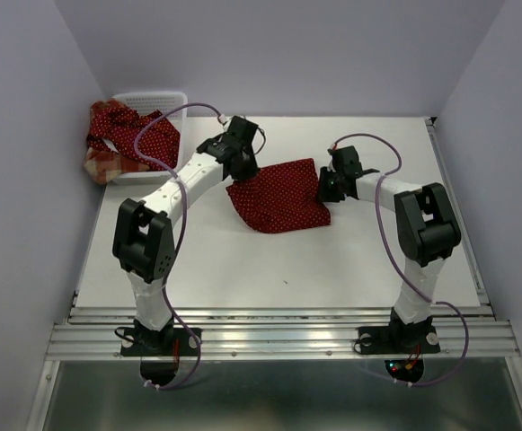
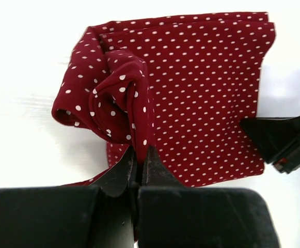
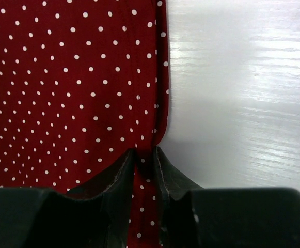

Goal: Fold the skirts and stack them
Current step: Fold the skirt

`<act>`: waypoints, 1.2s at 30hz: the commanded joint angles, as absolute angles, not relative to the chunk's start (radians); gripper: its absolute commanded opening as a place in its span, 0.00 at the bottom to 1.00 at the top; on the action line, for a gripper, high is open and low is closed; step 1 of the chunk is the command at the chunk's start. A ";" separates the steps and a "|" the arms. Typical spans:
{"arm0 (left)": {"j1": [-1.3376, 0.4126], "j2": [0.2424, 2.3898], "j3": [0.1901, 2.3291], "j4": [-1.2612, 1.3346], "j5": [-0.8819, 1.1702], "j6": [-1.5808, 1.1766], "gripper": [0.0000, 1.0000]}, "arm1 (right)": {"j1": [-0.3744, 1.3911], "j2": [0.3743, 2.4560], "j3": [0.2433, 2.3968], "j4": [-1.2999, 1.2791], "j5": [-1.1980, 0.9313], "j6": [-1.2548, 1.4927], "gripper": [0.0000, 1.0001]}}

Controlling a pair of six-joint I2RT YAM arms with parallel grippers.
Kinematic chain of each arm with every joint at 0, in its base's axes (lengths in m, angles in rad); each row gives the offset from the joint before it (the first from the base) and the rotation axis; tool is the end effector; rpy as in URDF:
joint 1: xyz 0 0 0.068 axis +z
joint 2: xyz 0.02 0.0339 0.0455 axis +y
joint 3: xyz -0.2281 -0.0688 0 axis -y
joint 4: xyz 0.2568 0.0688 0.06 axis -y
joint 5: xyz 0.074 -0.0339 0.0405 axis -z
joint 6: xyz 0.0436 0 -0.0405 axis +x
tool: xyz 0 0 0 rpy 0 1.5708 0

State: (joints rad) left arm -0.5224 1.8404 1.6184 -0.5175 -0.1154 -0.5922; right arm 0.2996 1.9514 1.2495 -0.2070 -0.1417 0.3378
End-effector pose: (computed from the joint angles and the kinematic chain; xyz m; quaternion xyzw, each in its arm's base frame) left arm 0.3761 -0.2108 0.2563 -0.0551 0.9120 -0.1684 0.3700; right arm 0.3914 0.1274 0.1129 -0.0050 0.9436 0.1651 0.2868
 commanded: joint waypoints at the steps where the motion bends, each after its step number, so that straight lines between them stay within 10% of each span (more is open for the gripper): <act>1: -0.552 1.902 1.728 -0.534 -0.100 -0.614 0.00 | 0.305 1.942 1.215 -0.227 -0.193 0.348 0.27; 36: -0.733 2.189 1.993 -0.506 -0.206 -0.896 0.00 | 0.305 1.885 1.158 -0.229 -0.103 0.377 0.27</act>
